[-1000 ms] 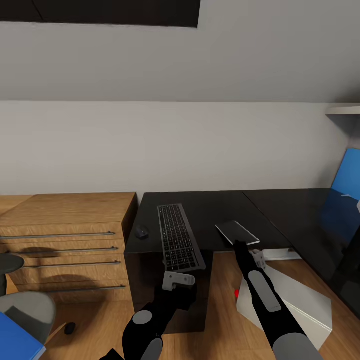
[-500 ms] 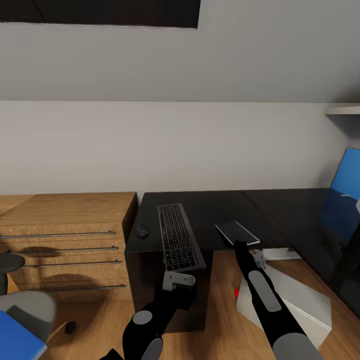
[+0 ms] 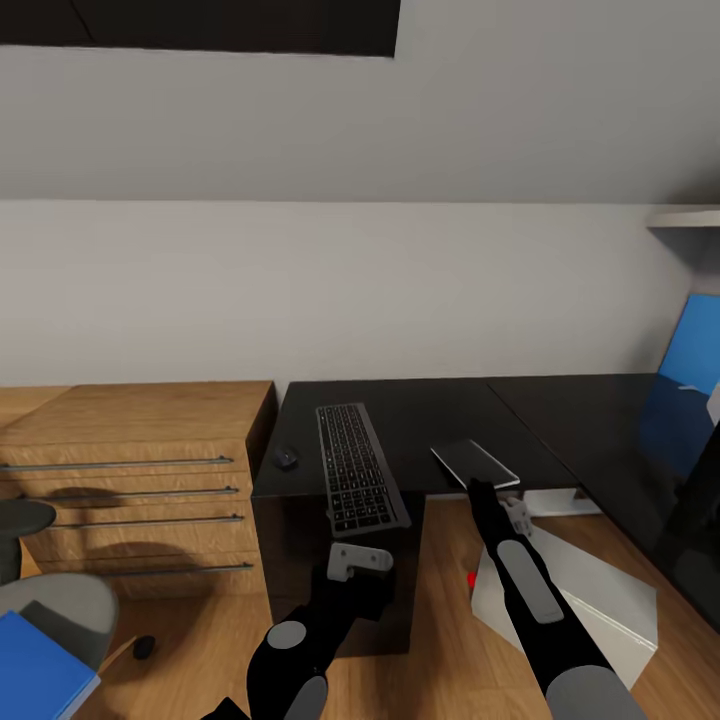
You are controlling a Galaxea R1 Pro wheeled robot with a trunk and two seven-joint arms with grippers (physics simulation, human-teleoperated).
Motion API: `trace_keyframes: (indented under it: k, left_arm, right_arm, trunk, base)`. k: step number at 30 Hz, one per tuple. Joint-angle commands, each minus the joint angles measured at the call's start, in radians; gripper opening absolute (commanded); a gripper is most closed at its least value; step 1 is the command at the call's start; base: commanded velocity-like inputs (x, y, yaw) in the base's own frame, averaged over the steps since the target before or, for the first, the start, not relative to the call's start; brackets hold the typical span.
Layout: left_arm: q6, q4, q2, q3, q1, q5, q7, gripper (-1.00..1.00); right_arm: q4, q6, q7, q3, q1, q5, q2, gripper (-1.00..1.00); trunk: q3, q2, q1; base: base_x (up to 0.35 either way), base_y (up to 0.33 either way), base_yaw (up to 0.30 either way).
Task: In the bedroom, organize the workspace by keeping the computer under the desk, ensuring the monitor is on the desk, placing the keyboard on the desk next to the monitor, placing the mouse on the desk next to the keyboard, moving the folder from the swivel chair onto the desk next to the mouse, stacking the notebook on top of the folder with the pen on top of the notebook, and positioning the swivel chair next to the desk.
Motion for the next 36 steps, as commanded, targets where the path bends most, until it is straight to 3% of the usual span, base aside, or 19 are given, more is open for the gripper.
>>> trace_keyframes:
  k: [1, 6, 7, 26, 36]
  left_arm:
    - [0.002, -0.001, -0.001, -0.001, -0.001, 0.01, 0.01, 1.0]
    - [0.002, -0.001, -0.005, 0.0, -0.001, 0.01, 0.01, 1.0]
    - [0.002, -0.001, -0.005, 0.001, -0.001, 0.01, 0.01, 1.0]
    - [0.003, 0.003, 0.001, 0.003, -0.001, 0.01, 0.01, 1.0]
    - [0.003, 0.005, 0.0, 0.002, -0.001, 0.01, 0.01, 1.0]
  right_arm:
    - [0.037, -0.004, -0.004, -0.001, 0.0, -0.014, 0.0, -1.0]
    - [0.037, -0.001, -0.004, -0.001, 0.0, -0.014, -0.003, -1.0]
    - [0.037, 0.001, -0.004, -0.001, 0.0, -0.015, -0.003, 1.0]
    - [0.037, 0.006, -0.004, -0.001, 0.0, -0.014, -0.009, 1.0]
    - [0.037, 0.006, -0.003, -0.001, 0.0, -0.012, -0.009, 1.0]
  trunk:
    - [-0.004, -0.008, 0.004]
    - [-0.011, -0.022, 0.012]
    - [-0.011, -0.022, 0.012]
    - [-0.011, -0.022, 0.012]
    - [-0.011, -0.022, 0.012]
  base:
    - [0.0, 0.0, 0.0]
    - [0.0, 0.0, 0.0]
    - [0.0, 0.0, 0.0]
    - [-0.004, 0.0, 0.0]
    - [-0.254, 0.0, 0.0]
